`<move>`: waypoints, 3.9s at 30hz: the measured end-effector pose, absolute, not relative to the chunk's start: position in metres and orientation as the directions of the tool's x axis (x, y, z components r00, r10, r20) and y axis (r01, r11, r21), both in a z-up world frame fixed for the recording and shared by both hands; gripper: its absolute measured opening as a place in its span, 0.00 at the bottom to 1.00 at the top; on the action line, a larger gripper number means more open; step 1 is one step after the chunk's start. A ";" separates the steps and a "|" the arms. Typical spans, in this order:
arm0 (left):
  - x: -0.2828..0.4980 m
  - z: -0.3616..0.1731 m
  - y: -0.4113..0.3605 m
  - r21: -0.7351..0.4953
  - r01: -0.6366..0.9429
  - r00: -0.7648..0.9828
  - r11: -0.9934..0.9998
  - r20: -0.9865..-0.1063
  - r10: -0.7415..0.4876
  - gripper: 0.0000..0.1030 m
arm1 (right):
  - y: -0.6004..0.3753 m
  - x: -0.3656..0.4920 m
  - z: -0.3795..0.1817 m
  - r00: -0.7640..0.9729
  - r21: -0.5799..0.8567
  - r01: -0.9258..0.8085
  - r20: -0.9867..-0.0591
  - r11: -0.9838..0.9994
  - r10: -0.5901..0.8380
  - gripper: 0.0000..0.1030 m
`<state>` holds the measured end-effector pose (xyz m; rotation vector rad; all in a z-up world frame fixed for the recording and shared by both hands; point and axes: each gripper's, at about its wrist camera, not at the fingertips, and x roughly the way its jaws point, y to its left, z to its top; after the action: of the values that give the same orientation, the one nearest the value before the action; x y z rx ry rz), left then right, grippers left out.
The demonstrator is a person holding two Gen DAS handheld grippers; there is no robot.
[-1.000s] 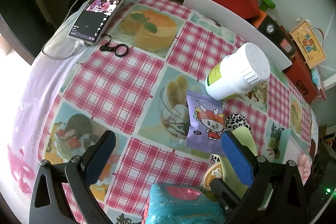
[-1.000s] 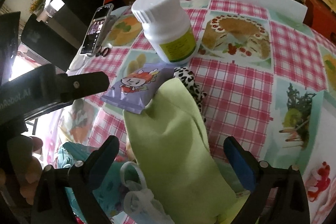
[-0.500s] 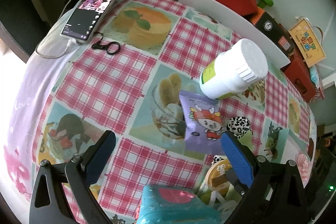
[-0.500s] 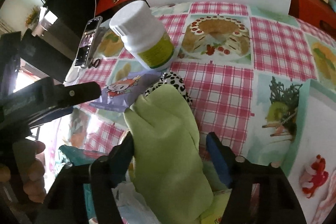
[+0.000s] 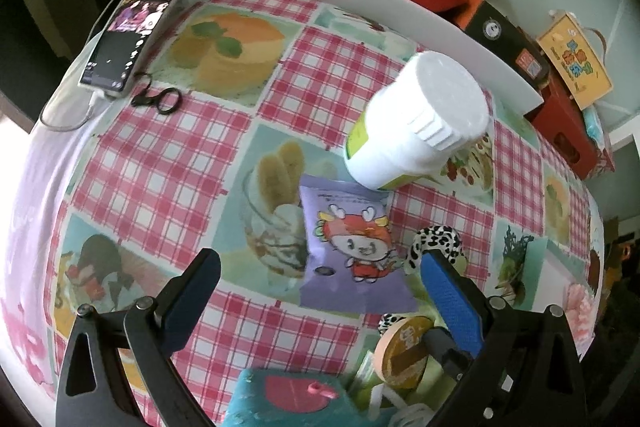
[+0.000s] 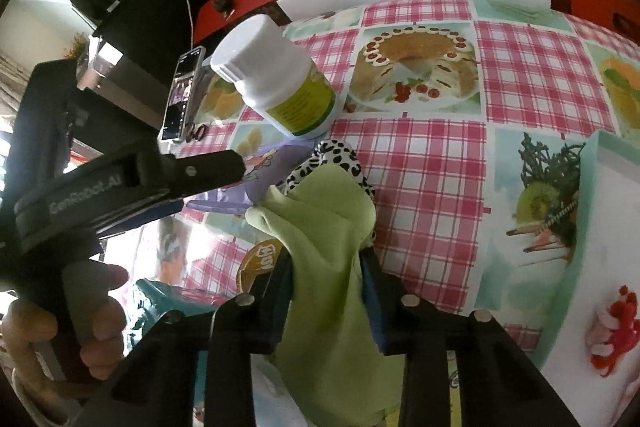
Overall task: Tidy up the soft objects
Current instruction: 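Grasp the purple snack packet with the left gripper while the right grasps the pale green cloth, then carry the purple packet to the tray with the left gripper while the right lifts the green cloth there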
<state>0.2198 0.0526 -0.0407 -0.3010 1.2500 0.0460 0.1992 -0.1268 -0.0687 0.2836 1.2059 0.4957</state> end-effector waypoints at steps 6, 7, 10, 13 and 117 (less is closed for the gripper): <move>0.230 -0.046 0.038 -0.137 -0.166 0.307 0.977 -0.948 -0.081 0.86 | -0.128 0.198 -0.069 0.264 0.470 -0.215 -0.816 0.856 0.514 0.34; 0.231 -0.048 0.036 -0.131 -0.162 0.300 0.978 -0.951 -0.078 0.79 | -0.128 0.198 -0.069 0.264 0.470 -0.215 -0.816 0.856 0.514 0.34; 0.234 -0.056 0.035 -0.136 -0.159 0.275 0.978 -0.957 -0.088 0.59 | -0.128 0.199 -0.069 0.264 0.470 -0.214 -0.816 0.856 0.514 0.34; 0.234 -0.059 0.037 -0.152 -0.159 0.271 0.975 -0.957 -0.105 0.56 | -0.128 0.199 -0.069 0.263 0.472 -0.212 -0.816 0.856 0.515 0.34; 0.122 0.003 -0.207 -0.210 0.468 0.336 0.858 -0.856 -0.393 0.56 | -0.461 0.098 0.008 0.517 0.191 0.591 -0.835 0.784 -0.187 0.14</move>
<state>0.1224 -0.2075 0.0027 0.0784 1.0925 -0.5620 0.0977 -0.4609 0.0077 0.4930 0.9163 -0.4897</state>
